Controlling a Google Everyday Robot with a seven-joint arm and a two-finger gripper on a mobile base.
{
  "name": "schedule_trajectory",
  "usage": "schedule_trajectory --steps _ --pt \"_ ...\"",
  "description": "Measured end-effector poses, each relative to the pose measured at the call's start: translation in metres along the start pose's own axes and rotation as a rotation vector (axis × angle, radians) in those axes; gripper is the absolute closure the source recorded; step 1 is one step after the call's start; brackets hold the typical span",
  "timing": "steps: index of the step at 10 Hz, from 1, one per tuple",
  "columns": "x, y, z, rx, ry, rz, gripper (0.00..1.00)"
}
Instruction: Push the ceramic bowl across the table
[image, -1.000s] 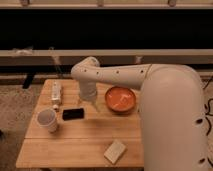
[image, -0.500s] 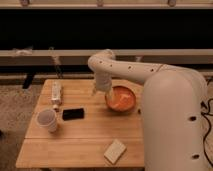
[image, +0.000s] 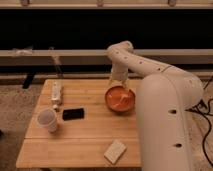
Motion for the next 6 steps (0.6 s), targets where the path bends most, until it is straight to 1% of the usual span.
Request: schedule_trajectory --steps 1,2,3,5,6 --pt "0.01 0.013 0.005 -0.007 -0.004 0.02 0.26" --pt "0.014 0.019 0.014 -0.01 -0.018 0.035 0.26" --pt "0.013 0.02 0.024 -0.008 -0.037 0.044 0.26" --pt "-0.002 0.018 0.045 -0.008 -0.083 0.042 0.26" --pt "-0.012 0.012 0.058 -0.003 -0.106 0.034 0.26"
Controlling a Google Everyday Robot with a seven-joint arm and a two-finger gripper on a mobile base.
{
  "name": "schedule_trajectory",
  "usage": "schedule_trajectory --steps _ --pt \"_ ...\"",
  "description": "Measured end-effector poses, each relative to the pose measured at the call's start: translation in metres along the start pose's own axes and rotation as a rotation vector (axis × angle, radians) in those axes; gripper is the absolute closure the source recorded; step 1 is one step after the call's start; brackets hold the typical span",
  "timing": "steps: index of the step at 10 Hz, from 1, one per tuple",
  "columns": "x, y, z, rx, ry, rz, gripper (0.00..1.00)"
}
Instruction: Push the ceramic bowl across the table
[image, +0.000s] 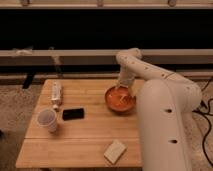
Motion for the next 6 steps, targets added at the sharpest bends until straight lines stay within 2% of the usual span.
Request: schedule_trajectory --steps 2,6 --pt "-0.014 -0.022 0.017 0.008 -0.034 -0.031 0.26" --pt "-0.028 -0.049 0.033 -0.007 -0.083 -0.087 0.26"
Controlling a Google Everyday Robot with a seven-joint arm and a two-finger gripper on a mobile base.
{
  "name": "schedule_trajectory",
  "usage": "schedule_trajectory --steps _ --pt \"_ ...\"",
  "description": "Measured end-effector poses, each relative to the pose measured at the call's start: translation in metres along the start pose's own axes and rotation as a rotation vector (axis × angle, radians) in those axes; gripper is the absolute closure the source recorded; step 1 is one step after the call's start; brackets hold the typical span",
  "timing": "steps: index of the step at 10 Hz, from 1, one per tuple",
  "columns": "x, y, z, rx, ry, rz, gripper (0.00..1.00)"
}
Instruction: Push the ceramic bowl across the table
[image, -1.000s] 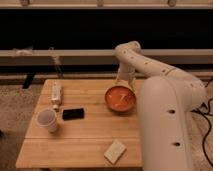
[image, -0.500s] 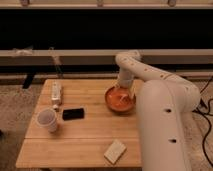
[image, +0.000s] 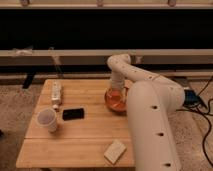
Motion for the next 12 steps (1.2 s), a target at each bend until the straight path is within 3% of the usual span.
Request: schedule_trajectory --steps 4,12 --pt "-0.026 -0.047 0.01 -0.012 -0.038 -0.1 0.26" --pt "-0.081 -0.114 0.022 -0.017 -0.103 -0.303 0.26"
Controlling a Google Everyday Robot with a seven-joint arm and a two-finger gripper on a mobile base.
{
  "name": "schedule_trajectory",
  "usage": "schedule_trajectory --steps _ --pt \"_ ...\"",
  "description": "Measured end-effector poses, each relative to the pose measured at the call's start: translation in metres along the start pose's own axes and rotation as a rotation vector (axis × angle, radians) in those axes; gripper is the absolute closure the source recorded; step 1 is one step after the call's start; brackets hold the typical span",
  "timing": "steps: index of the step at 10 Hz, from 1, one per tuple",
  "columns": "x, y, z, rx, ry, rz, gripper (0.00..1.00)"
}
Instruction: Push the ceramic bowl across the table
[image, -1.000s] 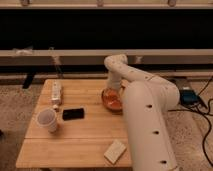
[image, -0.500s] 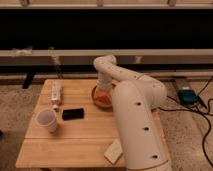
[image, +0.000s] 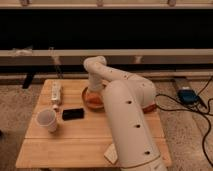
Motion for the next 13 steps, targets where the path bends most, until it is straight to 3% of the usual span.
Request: schedule_trajectory --steps 3,9,11,13 --pt "-0.021 -0.02 0.005 0.015 -0.034 -0.044 0.26" --pt "-0.052 -0.047 -0.004 0.034 -0.058 -0.147 0.26" --pt "-0.059 -0.051 -0.02 0.03 -0.022 -0.173 0.26" --pt "-0.049 -0.038 -0.042 0.021 0.051 -0.16 0.26"
